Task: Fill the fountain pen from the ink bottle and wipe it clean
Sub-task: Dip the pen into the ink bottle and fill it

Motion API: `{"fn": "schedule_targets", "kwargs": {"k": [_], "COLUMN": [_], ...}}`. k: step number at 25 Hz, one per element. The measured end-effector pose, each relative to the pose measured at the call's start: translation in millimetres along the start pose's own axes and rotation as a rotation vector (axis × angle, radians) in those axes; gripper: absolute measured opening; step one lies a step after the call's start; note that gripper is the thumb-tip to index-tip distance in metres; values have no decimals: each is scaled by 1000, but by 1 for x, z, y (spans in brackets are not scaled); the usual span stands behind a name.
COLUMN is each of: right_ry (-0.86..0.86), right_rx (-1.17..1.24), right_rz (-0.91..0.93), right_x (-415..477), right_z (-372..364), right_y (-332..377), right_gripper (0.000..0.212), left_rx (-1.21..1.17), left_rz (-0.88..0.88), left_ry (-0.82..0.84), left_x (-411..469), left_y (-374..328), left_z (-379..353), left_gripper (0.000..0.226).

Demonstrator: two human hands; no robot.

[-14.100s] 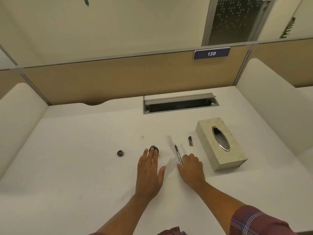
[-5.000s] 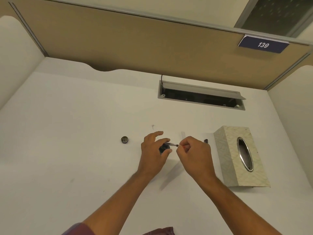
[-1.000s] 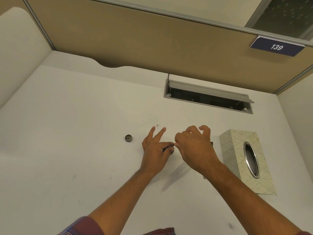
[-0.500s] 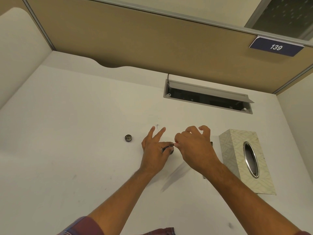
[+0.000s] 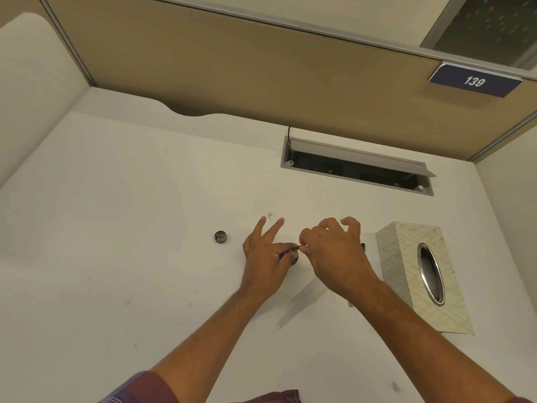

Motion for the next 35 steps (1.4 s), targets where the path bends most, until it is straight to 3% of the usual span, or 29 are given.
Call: {"fn": "schedule_targets", "kwargs": {"k": [4,8,16,20,22,26,30,35], "right_ry": [-40,-54,74,2,56,168,70,-9], "right_rx": [-15,15,32,171,288,264,348,455], "right_rz": [-29,-65,-51,-102,-149,-139,-211,-276], "right_x": [-1,1,3,-2,-3,-4,-10,-24], "right_z": [3,4,6,5,3,1,7,12], "right_y": [1,0,3,3,4,7,5,2], "right_gripper": [19,21,30,11,21,19,19,13], "left_rx": [0,6,17,9,10,18,-13,-86], "left_rz": [-9,3,14,17,9,-4,12,97], "left_ry": [-1,-2,3,2,3,10,-33,-127], "left_x": [0,0,-1,0,0,-2,-9,-28], "left_y": [1,1,0,2,2,1,5,13], "left_z": [-1,0,0,0,0,-1,8,19], "left_gripper": [11,14,15,15,15,17,37,32]}}
Point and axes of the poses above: each hand's wrist, its own x-axis towards the middle knuckle, its own z-axis out of the back of the hand, y = z × x, the point moved 3 cm from there along x, towards the middle knuckle, and after that the axes turned 1 degree about z, right-handed, at the moved point
